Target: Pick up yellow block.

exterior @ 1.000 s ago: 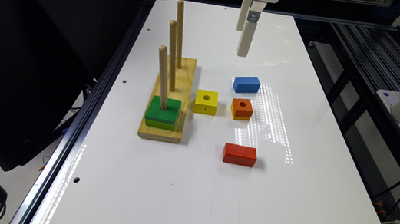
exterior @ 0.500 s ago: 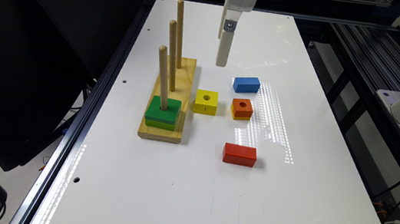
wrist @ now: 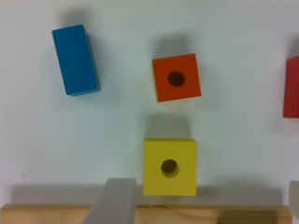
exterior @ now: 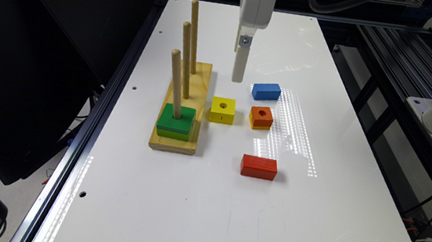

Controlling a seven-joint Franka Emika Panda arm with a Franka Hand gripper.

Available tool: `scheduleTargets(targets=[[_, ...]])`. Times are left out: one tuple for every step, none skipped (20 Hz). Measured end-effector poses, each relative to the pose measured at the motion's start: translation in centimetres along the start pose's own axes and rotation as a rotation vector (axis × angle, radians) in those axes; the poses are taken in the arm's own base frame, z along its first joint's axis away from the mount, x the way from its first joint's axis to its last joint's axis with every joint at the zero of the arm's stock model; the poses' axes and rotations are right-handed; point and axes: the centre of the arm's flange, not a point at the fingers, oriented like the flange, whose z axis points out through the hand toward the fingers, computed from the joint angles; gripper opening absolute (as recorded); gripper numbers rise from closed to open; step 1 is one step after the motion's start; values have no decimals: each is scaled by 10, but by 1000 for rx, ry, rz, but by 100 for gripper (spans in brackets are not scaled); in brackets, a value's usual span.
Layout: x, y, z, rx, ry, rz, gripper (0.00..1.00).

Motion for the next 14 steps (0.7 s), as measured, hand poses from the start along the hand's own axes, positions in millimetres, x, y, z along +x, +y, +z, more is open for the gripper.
scheduleTargets(targets=[[0, 0, 0, 1, 1, 0, 100], [0, 0, -1, 1, 1, 0, 100], [0, 0, -1, 1, 1, 0, 100], [0, 0, 0, 0, 0, 0, 100], [0, 0, 2, -3, -3, 0, 100], [0, 1, 7, -5, -6, 0, 100], [0, 0, 13, -6, -8, 0, 100], [1, 0, 18, -6, -9, 0, 100], [1, 0, 24, -5, -10, -1, 100], [2, 0, 27, -6, -9, 0, 100], [4, 1, 27, -7, -8, 1, 100], [5, 2, 27, -7, -7, 1, 100], [6, 2, 27, -7, -6, 3, 100], [7, 3, 26, -7, -5, 4, 100]])
